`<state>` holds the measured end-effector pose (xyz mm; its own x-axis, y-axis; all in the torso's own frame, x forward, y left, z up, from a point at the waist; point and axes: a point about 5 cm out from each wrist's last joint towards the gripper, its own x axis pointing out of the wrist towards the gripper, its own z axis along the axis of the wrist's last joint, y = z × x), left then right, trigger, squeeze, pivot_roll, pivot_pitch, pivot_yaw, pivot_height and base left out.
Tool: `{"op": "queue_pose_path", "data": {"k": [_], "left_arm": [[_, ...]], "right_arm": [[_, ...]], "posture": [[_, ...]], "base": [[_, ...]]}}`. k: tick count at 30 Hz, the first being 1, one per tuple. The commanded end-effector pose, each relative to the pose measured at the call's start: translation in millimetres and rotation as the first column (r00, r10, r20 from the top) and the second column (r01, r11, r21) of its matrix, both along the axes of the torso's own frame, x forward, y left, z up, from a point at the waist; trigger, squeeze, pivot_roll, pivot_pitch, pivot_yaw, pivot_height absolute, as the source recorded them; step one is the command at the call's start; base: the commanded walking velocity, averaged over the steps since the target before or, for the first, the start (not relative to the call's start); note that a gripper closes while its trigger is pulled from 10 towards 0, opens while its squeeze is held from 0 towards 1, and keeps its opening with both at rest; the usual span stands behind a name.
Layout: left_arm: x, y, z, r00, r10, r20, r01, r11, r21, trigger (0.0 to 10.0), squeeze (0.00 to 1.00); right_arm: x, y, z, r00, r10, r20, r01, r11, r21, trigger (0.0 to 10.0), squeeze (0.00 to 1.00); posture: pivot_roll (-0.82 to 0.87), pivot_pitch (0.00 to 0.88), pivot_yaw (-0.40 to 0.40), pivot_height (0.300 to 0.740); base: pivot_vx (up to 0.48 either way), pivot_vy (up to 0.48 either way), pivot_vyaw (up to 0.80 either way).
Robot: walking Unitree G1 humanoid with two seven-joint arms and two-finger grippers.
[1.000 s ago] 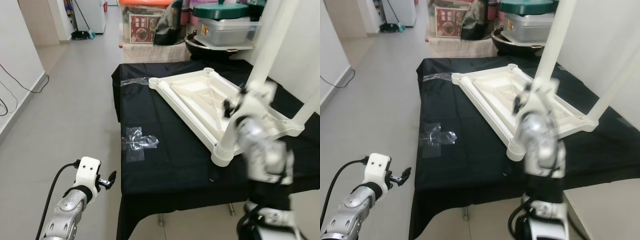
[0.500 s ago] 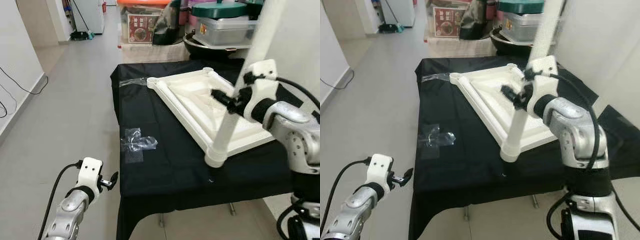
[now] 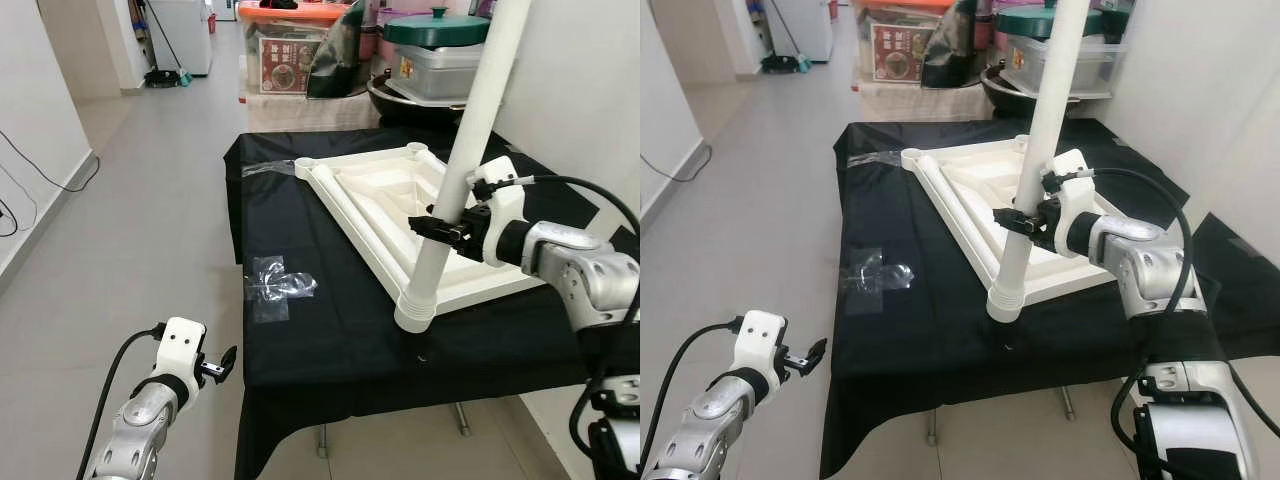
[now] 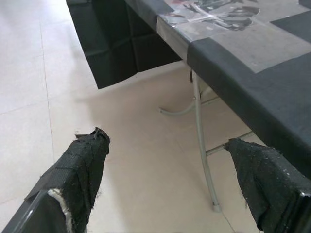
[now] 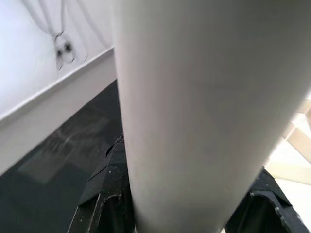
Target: Building children table
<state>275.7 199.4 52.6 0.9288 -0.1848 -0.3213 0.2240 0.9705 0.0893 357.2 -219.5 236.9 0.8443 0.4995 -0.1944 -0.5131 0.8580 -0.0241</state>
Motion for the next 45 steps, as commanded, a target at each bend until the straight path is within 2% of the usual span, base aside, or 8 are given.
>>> {"op": "queue_pose_path", "data": {"k": [1,14,21,25,26,33,34,45], "left_arm": [[-2.3,0.8,-4,1.0,-0.002,-0.016,0.002,1.0,0.019,10.0,0.0],[-3.0,1.1,-3,1.0,-0.005,-0.018,0.006,1.0,0.021,10.0,0.0],[-1.7,0.9,-2,1.0,-0.011,-0.022,0.011,1.0,0.017,10.0,0.0],[0.2,0.2,-1,1.0,-0.006,-0.018,0.007,1.0,0.011,10.0,0.0],[-0.2,-0.5,-2,1.0,-0.004,-0.018,0.005,1.0,0.01,10.0,0.0],[-2.6,-2.2,-4,1.0,-0.005,-0.023,0.005,1.0,0.006,10.0,0.0],[-2.7,-1.8,-4,1.0,-0.004,-0.023,0.005,1.0,0.005,10.0,0.0],[-2.4,0.9,-6,0.999,-0.009,-0.033,0.01,1.0,0.018,10.0,0.0]], "right_arm": [[3.1,-1.5,-20,0.993,-0.106,-0.05,0.106,0.994,0.001,0.0,0.0],[-30.6,7.5,-72,0.598,-0.798,-0.071,0.8,0.599,0.002,0.0,0.0],[-41.3,64.3,-56,0.667,-0.744,-0.043,0.745,0.663,0.072,10.0,0.0],[-34.5,64.5,-48,0.677,-0.735,-0.036,0.735,0.673,0.084,10.0,0.0],[-32.4,59.0,-41,0.677,-0.735,-0.019,0.733,0.672,0.105,10.0,1.0],[-25.7,33.4,-23,0.762,-0.647,0.031,0.639,0.758,0.127,10.0,0.76],[-24.4,25.2,-18,0.803,-0.595,0.045,0.587,0.801,0.114,10.0,0.0],[-52.2,0.0,-10,0.995,0.028,0.098,-0.021,0.998,-0.065,10.0,0.0]], "posture": [[-0.01,0.0,-0.081,0.74],[0.01,0.0,-0.072,0.74],[-0.01,0.0,-0.065,0.74],[-0.01,0.0,-0.068,0.74],[-0.01,0.0,-0.068,0.74],[-0.01,0.0,-0.067,0.74],[-0.01,0.0,-0.067,0.74],[-0.02,0.0,-0.054,0.74]], "base": [[0.0,0.0,0.0],[0.0,0.0,0.0],[0.0,0.0,0.0],[0.0,0.0,0.0],[0.0,0.0,0.0],[0.0,0.0,0.0],[0.0,0.0,0.0],[0.0,0.0,0.0]]}}
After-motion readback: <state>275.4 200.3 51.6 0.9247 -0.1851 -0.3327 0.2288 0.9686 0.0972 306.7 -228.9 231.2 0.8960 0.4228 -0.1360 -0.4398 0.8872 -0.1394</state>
